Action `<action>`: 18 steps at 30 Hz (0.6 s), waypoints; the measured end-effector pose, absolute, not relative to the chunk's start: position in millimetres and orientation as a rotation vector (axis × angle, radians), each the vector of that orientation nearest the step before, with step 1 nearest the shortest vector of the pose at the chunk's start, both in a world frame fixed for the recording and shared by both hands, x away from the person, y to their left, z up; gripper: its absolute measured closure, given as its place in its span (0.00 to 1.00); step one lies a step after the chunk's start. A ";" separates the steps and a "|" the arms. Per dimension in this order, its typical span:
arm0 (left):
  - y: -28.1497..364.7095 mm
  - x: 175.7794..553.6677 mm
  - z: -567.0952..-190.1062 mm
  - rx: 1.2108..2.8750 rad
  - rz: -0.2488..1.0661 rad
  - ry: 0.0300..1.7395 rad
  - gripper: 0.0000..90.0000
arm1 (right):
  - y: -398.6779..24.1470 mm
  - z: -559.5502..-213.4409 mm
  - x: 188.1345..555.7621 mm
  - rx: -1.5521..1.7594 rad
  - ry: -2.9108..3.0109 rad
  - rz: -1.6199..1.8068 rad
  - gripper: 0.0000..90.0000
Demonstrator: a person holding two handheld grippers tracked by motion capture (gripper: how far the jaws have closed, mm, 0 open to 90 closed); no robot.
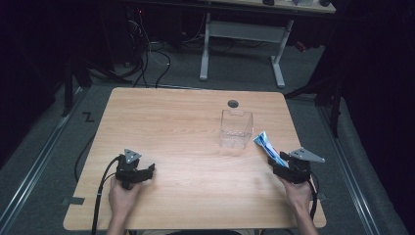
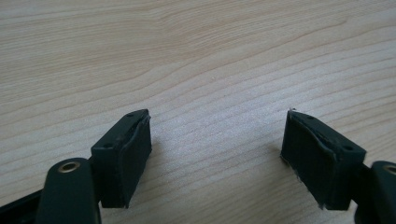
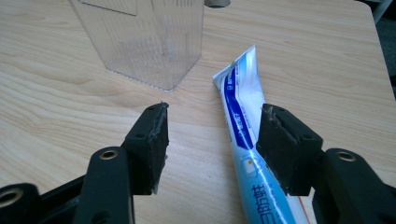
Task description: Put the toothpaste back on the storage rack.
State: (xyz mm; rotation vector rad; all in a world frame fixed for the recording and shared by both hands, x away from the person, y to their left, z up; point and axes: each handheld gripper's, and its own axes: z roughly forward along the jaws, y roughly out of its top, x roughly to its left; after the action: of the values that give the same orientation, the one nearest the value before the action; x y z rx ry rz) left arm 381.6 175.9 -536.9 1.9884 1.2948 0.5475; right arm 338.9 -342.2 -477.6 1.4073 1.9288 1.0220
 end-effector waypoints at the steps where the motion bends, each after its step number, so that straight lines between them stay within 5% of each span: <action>1: 175.9 381.6 -536.8 1.988 0.547 1.295 0.27 | -342.1 -476.7 340.9 1.402 1.934 1.014 0.48; 18: 176.2 381.7 -536.7 1.989 0.544 1.294 0.27 | -332.9 -464.6 370.5 1.380 1.976 0.915 0.47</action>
State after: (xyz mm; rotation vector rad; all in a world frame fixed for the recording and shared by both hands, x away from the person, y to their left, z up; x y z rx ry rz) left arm 381.7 176.2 -536.7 1.9891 1.2944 0.5444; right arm 370.5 -332.9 -464.6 1.3801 1.9756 0.9148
